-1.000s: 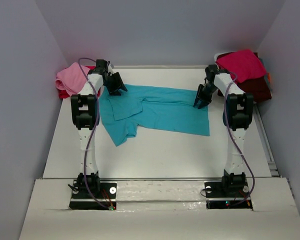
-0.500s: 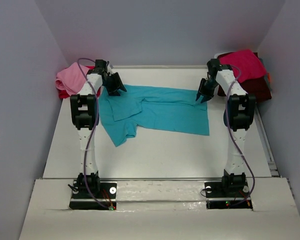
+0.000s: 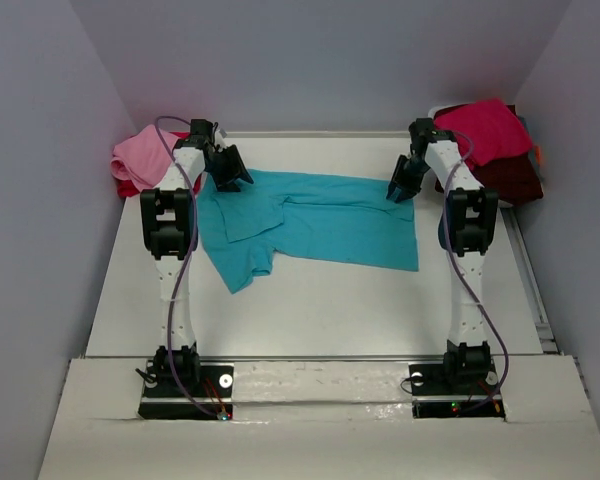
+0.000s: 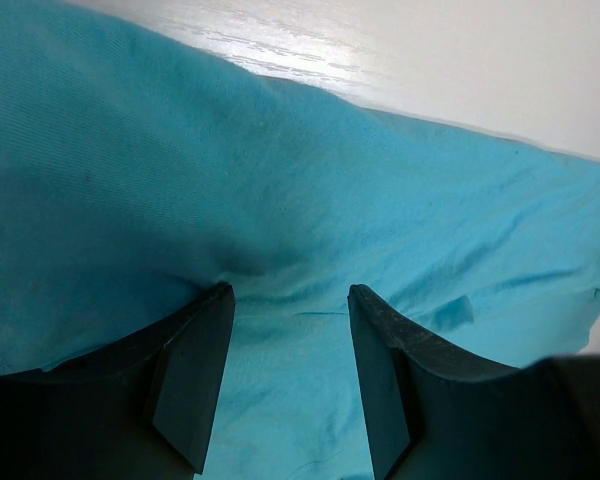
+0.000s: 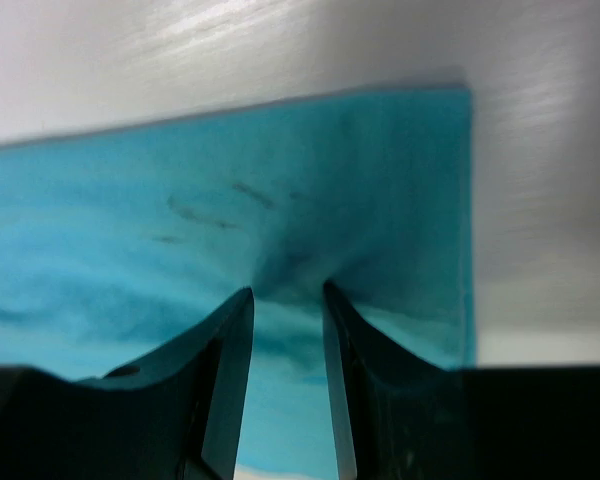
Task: Fold and stack the t-shirts
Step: Fold the flattened tshirt in 1/3 of the way
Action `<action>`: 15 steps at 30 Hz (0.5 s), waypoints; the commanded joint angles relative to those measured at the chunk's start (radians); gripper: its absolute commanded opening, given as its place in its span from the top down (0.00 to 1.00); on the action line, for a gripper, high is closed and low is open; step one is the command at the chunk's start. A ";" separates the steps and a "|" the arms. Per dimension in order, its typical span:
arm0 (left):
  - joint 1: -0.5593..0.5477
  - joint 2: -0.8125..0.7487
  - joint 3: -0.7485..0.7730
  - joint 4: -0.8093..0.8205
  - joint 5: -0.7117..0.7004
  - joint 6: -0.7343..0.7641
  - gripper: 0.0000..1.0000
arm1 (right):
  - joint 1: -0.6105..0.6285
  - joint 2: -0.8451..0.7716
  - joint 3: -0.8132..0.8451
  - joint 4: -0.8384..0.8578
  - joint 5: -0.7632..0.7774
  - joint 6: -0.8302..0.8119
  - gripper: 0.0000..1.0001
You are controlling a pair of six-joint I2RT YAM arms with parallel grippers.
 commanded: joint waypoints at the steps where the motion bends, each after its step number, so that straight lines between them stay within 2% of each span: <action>1: 0.011 -0.015 -0.019 -0.051 -0.060 0.036 0.37 | 0.007 0.053 0.054 -0.014 -0.009 0.004 0.60; 10: 0.011 0.045 0.056 -0.056 -0.120 0.042 0.37 | 0.007 0.156 0.158 -0.018 0.014 -0.007 0.59; 15: 0.011 0.059 0.090 0.028 -0.100 0.029 0.33 | -0.002 0.170 0.186 0.060 0.023 -0.007 0.58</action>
